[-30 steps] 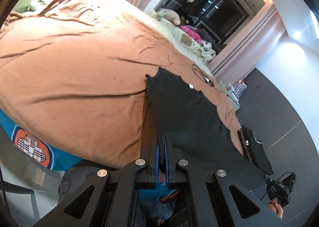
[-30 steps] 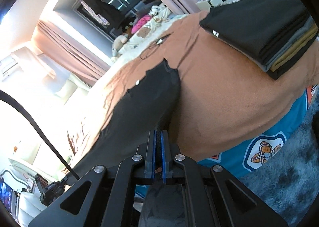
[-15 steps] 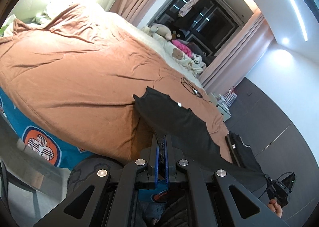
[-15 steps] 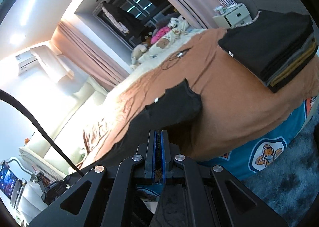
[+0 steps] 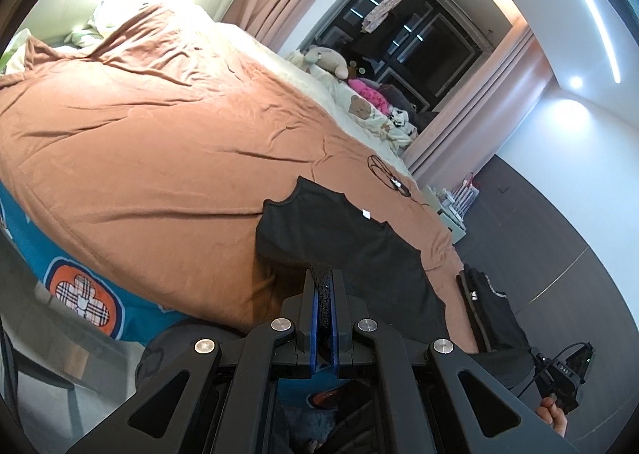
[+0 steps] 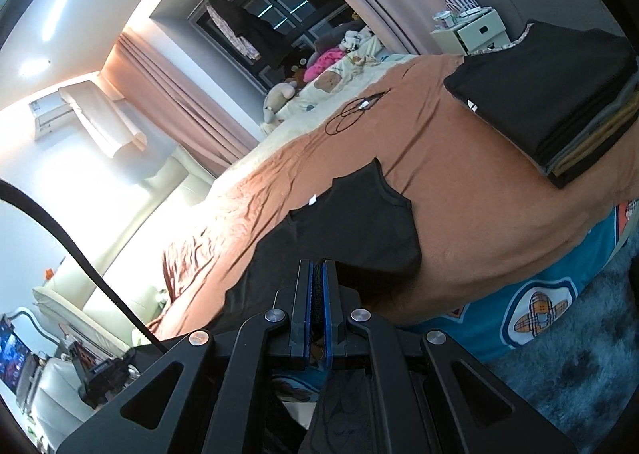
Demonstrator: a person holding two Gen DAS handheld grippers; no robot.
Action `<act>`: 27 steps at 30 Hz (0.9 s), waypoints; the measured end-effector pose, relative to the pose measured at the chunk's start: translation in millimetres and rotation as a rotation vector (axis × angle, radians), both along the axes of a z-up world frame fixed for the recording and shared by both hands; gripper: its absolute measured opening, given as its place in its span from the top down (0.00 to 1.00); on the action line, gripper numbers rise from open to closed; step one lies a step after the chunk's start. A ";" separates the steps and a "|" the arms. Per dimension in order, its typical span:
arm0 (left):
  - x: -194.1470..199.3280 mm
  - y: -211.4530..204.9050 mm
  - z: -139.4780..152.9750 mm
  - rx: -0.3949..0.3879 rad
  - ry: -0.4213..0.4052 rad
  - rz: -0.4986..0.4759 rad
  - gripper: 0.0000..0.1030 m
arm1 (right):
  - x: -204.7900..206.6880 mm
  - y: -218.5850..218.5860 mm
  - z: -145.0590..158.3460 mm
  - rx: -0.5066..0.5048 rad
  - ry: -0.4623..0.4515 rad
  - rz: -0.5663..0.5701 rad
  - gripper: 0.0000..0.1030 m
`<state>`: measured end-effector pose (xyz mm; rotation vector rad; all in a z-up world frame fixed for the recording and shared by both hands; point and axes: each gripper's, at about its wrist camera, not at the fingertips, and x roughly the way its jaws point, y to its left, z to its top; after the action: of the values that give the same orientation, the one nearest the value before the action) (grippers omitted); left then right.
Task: Fold small clothes
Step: 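Lift the hem with both grippers and fold it toward the collar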
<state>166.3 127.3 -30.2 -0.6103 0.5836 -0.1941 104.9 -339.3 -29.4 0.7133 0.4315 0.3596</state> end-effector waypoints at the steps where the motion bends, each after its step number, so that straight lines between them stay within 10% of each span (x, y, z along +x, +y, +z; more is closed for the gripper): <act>1: 3.5 -0.1 -0.6 0.002 0.001 -0.001 0.96 | 6.4 2.6 2.1 -0.007 -0.001 -0.002 0.99; 27: 164.4 -12.2 19.7 0.072 0.064 -0.011 0.96 | 145.4 25.8 55.9 -0.059 0.053 -0.023 0.99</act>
<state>330.7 115.1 -10.5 -0.5454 0.6529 -0.1636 250.3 -313.5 26.5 0.6710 0.4820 0.3057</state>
